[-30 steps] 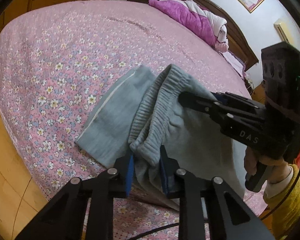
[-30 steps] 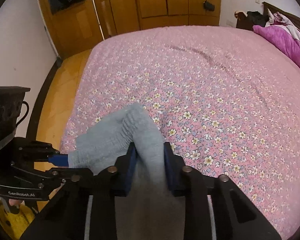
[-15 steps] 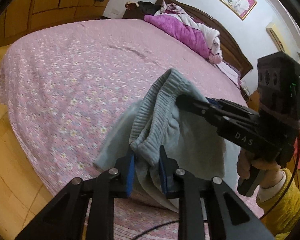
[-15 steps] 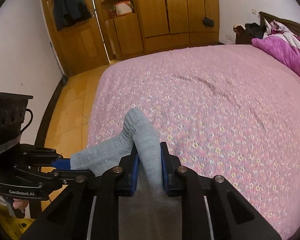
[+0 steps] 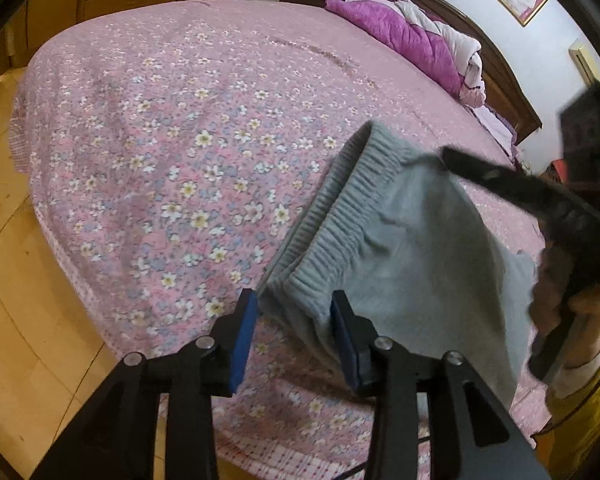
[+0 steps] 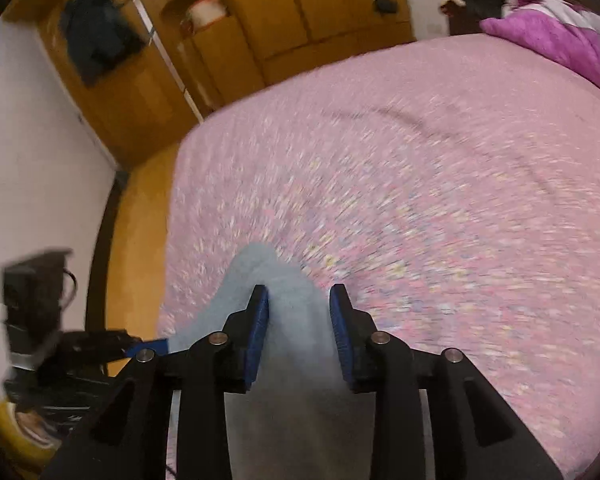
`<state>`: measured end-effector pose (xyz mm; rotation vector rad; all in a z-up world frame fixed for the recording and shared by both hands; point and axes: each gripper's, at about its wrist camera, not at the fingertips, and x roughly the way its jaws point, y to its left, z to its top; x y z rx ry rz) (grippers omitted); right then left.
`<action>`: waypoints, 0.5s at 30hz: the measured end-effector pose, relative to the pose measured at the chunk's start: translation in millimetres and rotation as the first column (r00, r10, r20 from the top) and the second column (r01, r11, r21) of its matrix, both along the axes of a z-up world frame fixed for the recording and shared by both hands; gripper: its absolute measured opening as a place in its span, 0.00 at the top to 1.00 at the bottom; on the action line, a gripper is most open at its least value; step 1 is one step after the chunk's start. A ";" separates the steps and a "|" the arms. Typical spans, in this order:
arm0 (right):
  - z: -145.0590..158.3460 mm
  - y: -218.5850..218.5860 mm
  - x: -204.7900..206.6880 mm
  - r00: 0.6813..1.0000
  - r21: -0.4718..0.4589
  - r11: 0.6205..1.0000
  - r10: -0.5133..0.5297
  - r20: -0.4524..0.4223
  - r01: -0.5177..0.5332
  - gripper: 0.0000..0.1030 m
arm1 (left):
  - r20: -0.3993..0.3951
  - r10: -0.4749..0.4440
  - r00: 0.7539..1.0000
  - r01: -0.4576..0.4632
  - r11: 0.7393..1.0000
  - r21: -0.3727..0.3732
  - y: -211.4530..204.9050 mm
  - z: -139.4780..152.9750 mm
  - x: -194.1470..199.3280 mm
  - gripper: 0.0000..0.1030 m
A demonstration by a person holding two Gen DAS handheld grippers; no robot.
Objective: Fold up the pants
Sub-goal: 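Lower the pants onto the bed and open both tools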
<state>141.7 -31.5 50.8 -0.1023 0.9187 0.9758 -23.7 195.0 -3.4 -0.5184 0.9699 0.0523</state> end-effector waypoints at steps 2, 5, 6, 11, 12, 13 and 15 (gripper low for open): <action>13.2 -26.8 2.6 0.998 0.024 0.998 -0.063 0.024 0.063 0.76 | -0.008 0.005 1.000 -0.005 1.000 0.002 2.8 1.8 -6.1 0.61; 21.2 -68.8 1.8 0.990 0.026 0.990 -0.138 0.008 0.137 0.75 | -0.007 0.006 1.000 -0.005 1.000 0.024 4.2 9.4 -16.9 0.61; 21.5 -81.2 -1.5 0.988 0.020 0.988 -0.155 0.009 0.154 0.75 | -0.005 0.004 1.000 -0.004 0.999 0.032 4.5 12.3 -20.1 0.62; 10.2 -138.0 -26.3 0.974 -0.018 0.974 -0.225 -0.016 0.225 0.75 | 0.048 -0.020 0.999 0.014 0.994 0.105 -9.3 42.8 -27.1 0.62; 6.8 -146.3 -31.5 0.973 -0.018 0.973 -0.231 -0.029 0.230 0.76 | 0.061 -0.028 0.998 0.021 0.994 0.111 -13.7 48.0 -26.1 0.62; 4.2 -152.8 -32.5 0.972 -0.020 0.972 -0.234 -0.036 0.233 0.76 | 0.078 -0.045 0.996 0.035 0.993 0.117 -19.8 54.9 -24.4 0.62; -4.2 -161.8 -39.2 0.966 -0.051 0.965 -0.257 -0.027 0.256 0.76 | 0.103 -0.087 0.991 0.074 0.989 0.125 -32.9 61.1 -16.5 0.62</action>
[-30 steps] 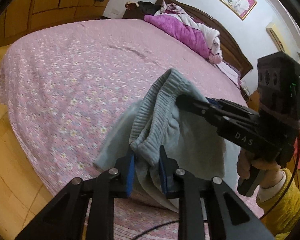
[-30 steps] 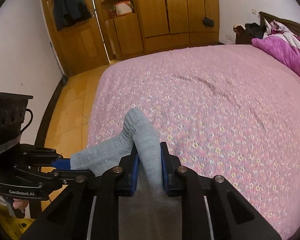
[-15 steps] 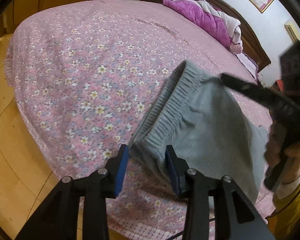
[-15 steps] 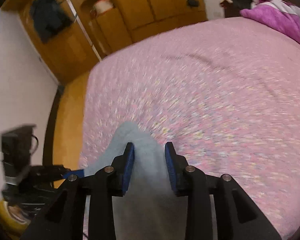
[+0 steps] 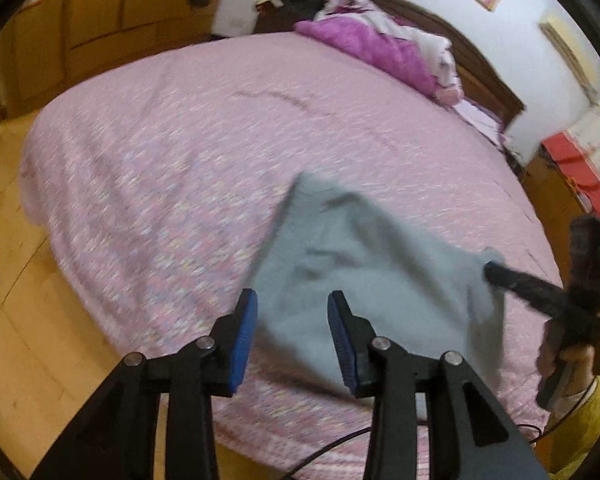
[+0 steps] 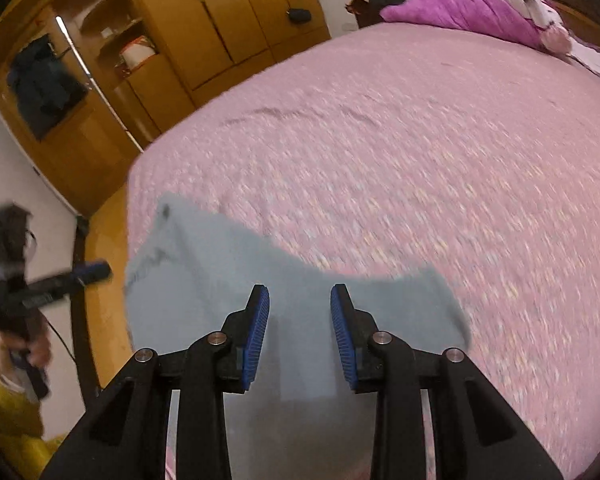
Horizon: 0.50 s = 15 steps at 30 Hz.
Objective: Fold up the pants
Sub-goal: 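Lower the pants onto the bed and open both tools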
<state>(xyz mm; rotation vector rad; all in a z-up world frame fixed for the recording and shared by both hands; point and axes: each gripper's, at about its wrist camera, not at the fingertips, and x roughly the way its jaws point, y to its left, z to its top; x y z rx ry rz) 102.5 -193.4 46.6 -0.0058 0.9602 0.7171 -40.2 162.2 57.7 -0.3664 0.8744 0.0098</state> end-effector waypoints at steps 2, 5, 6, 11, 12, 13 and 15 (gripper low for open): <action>-6.1 -4.7 -1.5 0.999 -0.037 0.999 -0.032 0.010 0.033 0.76 | -0.004 -0.027 1.000 0.027 0.999 0.022 -11.9 -1.4 11.6 0.62; -20.3 -11.0 6.2 0.995 -0.101 0.990 -0.097 0.020 0.098 0.76 | -0.039 -0.040 0.998 0.043 0.997 0.057 -23.0 -16.4 27.4 0.62; -23.2 -9.8 9.0 0.994 -0.113 0.987 -0.110 0.028 0.113 0.76 | -0.071 -0.037 0.997 0.042 0.997 0.071 -24.6 -25.7 33.4 0.62; -40.6 -12.1 22.5 0.985 -0.039 0.985 -0.167 0.033 0.169 0.76 | -0.103 -0.061 0.993 0.072 0.992 0.100 -27.5 -48.2 42.2 0.62; -42.1 -13.4 23.5 0.982 -0.018 0.983 -0.184 0.032 0.184 0.75 | -0.105 -0.068 0.992 0.079 0.990 0.113 -29.3 -48.1 43.3 0.62; -42.4 -13.6 23.7 0.980 -0.005 0.981 -0.194 0.033 0.195 0.75 | -0.108 -0.072 0.991 0.086 0.988 0.126 -31.7 -46.7 44.0 0.62; -43.3 -13.6 22.9 0.978 -0.001 0.979 -0.204 0.038 0.204 0.75 | -0.114 -0.069 0.991 0.084 0.988 0.130 -33.1 -44.6 45.7 0.62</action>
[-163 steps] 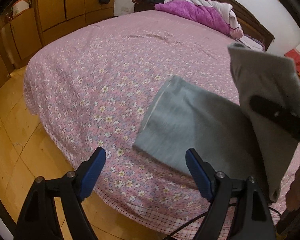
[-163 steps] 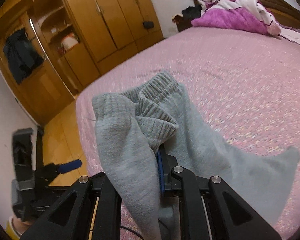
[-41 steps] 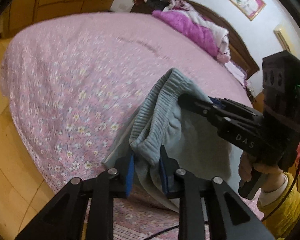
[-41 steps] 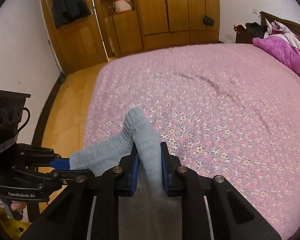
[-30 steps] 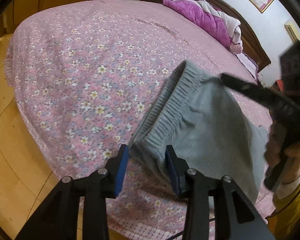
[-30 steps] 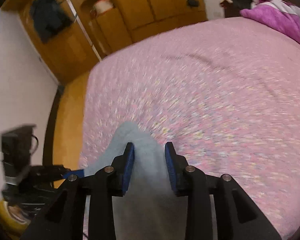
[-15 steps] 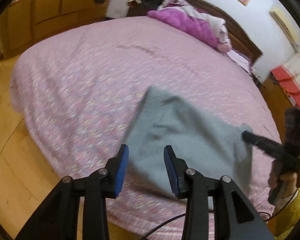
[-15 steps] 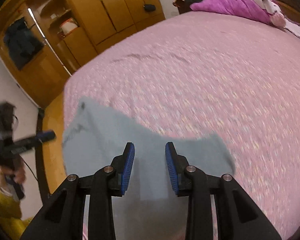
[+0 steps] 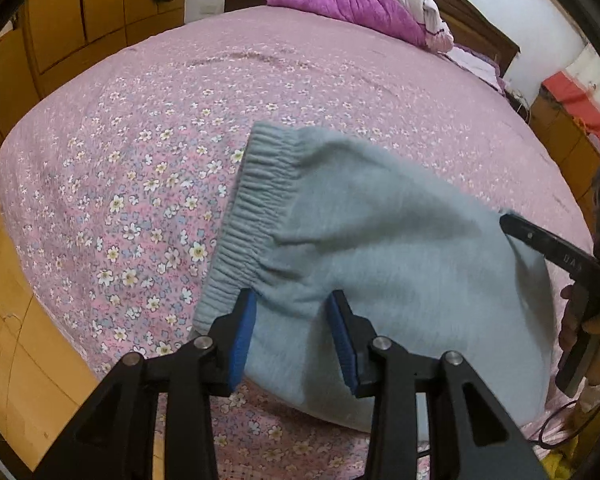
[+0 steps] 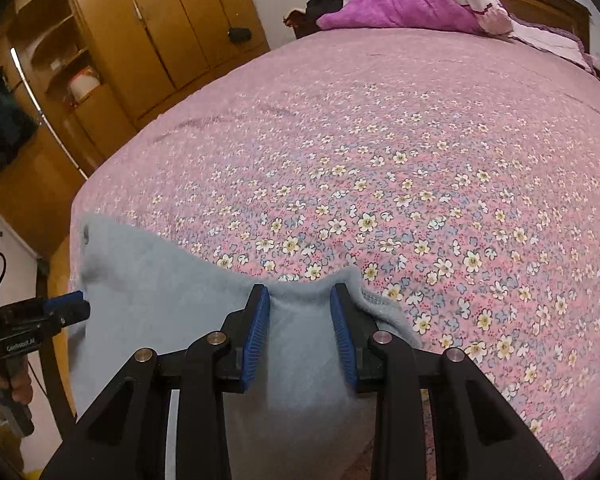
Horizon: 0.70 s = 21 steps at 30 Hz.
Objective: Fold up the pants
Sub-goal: 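Lower the pants onto the bed and open both tools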
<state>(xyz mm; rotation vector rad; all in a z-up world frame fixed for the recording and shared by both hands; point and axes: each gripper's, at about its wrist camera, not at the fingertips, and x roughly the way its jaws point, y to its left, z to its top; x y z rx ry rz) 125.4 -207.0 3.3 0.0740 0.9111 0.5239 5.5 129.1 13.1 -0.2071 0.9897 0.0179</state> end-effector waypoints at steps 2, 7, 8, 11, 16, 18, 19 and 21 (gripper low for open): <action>3.5 0.9 -0.8 1.000 -0.005 1.000 -0.007 -0.011 0.007 0.75 | -0.007 0.010 1.000 -0.010 1.000 0.001 -1.5 1.7 0.6 0.62; 16.9 -7.4 -13.2 0.999 0.020 1.000 -0.024 -0.048 0.025 0.63 | -0.024 0.024 0.999 -0.024 1.000 0.017 -6.3 12.6 -3.1 0.60; 17.9 -9.3 -17.3 0.998 0.028 0.999 -0.021 -0.052 0.022 0.62 | -0.024 0.024 0.999 -0.024 1.000 0.016 -8.0 14.9 -5.0 0.60; 25.6 -17.3 -33.7 0.998 0.058 0.998 -0.012 -0.064 0.016 0.56 | -0.015 0.021 1.000 -0.021 1.000 0.011 -11.8 20.6 -11.7 0.59; 32.2 -36.3 -63.2 0.995 0.118 0.992 -0.031 -0.098 0.042 0.51 | 0.002 0.000 1.000 0.000 1.000 0.011 -25.7 31.7 -20.7 0.58; 32.4 -40.8 -71.5 0.993 0.134 0.989 -0.042 -0.114 0.058 0.50 | 0.008 -0.012 1.000 0.012 1.000 0.010 -31.3 35.0 -23.1 0.58; 31.8 -44.5 -77.0 0.991 0.139 0.988 -0.053 -0.124 0.071 0.50 | 0.011 -0.020 1.000 0.020 1.000 0.011 -34.8 36.8 -24.9 0.58; 30.1 -51.7 -88.9 0.987 0.139 0.986 -0.073 -0.141 0.092 0.48 | 0.011 -0.041 0.999 0.041 0.999 0.018 -42.9 38.4 -28.0 0.57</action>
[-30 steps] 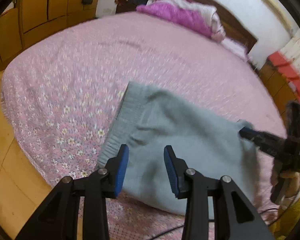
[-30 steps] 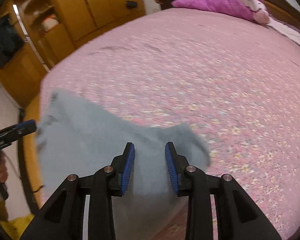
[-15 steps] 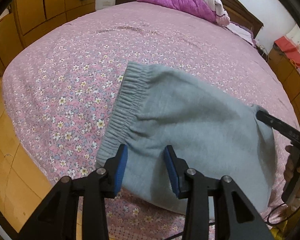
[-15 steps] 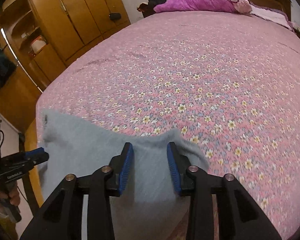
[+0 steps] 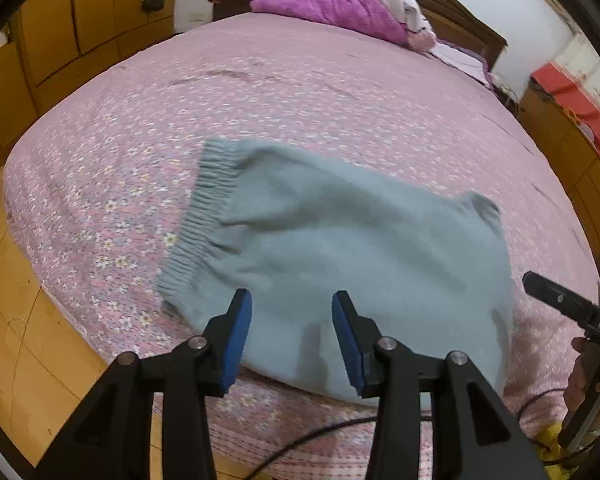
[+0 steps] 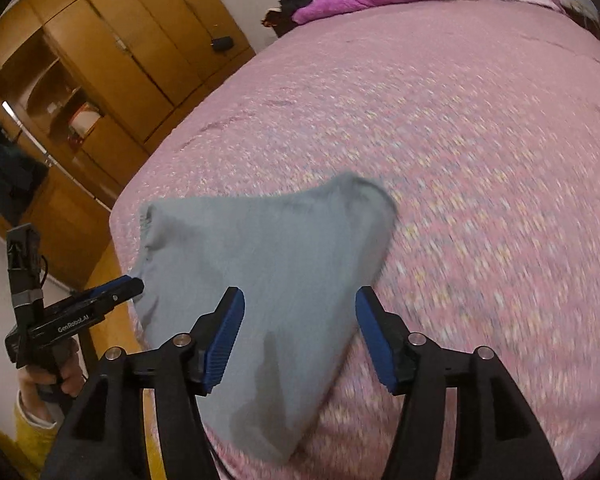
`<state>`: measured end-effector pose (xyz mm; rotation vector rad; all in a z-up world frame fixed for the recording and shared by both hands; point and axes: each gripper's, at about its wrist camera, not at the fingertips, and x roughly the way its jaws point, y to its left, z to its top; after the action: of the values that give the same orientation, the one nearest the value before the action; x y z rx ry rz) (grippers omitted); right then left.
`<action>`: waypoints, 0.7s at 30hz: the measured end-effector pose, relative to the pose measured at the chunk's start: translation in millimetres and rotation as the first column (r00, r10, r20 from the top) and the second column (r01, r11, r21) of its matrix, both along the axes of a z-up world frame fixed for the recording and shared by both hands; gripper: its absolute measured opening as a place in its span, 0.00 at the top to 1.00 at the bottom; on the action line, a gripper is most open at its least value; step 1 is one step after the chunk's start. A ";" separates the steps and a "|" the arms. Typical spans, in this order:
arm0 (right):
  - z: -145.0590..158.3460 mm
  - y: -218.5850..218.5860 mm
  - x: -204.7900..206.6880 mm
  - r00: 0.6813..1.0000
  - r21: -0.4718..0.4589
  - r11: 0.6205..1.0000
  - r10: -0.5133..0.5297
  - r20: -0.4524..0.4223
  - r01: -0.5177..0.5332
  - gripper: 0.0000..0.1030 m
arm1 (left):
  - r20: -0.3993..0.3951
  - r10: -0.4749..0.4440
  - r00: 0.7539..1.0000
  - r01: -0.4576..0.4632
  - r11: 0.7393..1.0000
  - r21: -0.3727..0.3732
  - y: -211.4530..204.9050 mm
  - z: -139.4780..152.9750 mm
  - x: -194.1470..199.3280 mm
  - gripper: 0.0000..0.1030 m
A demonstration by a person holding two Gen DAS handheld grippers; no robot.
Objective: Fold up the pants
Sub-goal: 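Lower the pants onto the bed and open both tools, then grasp the folded pants end with the right tool and lift it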
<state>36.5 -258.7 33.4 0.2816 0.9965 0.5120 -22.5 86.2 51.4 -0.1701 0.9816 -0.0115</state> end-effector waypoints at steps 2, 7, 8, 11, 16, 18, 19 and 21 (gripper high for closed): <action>-2.8 -7.3 -10.1 1.000 0.010 1.000 -0.016 -0.023 0.016 0.47 | -0.006 -0.017 1.000 0.017 1.000 0.003 -9.9 -1.3 -4.3 0.57; -9.7 -19.7 -24.9 0.996 0.032 0.998 -0.053 -0.072 0.055 0.47 | -0.033 -0.041 0.999 0.041 0.999 -0.017 -25.1 -6.2 -6.3 0.57; -11.3 -21.4 -26.2 0.995 0.033 0.997 -0.060 -0.080 0.063 0.47 | -0.037 -0.050 0.998 0.049 0.999 -0.010 -29.5 -7.2 -7.1 0.57; -19.5 -26.9 -27.8 0.990 0.065 0.995 -0.071 -0.118 0.079 0.47 | -0.047 -0.074 0.996 0.075 0.997 0.023 -39.0 -12.1 -7.1 0.57; -32.7 -22.3 -23.6 0.984 0.095 0.992 -0.063 -0.165 0.080 0.47 | -0.068 -0.084 0.994 0.088 0.995 0.053 -45.9 -24.2 -3.9 0.55; -35.6 -17.3 -21.8 0.984 0.126 0.990 -0.047 -0.173 0.069 0.47 | -0.061 -0.080 0.995 0.083 0.995 0.056 -45.1 -25.5 -3.3 0.51; -36.4 -13.3 -19.9 0.984 0.138 0.989 -0.036 -0.172 0.060 0.47 | -0.059 -0.079 0.995 0.082 0.995 0.053 -44.0 -26.7 -2.7 0.50; -38.5 -3.8 -15.4 0.986 0.143 0.989 -0.017 -0.165 0.040 0.47 | -0.056 -0.075 0.996 0.078 0.996 0.044 -41.0 -28.8 -2.3 0.47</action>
<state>21.1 -262.5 -5.1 0.4742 1.1140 0.5431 -24.7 45.2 22.6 -0.0906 1.0418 -0.0542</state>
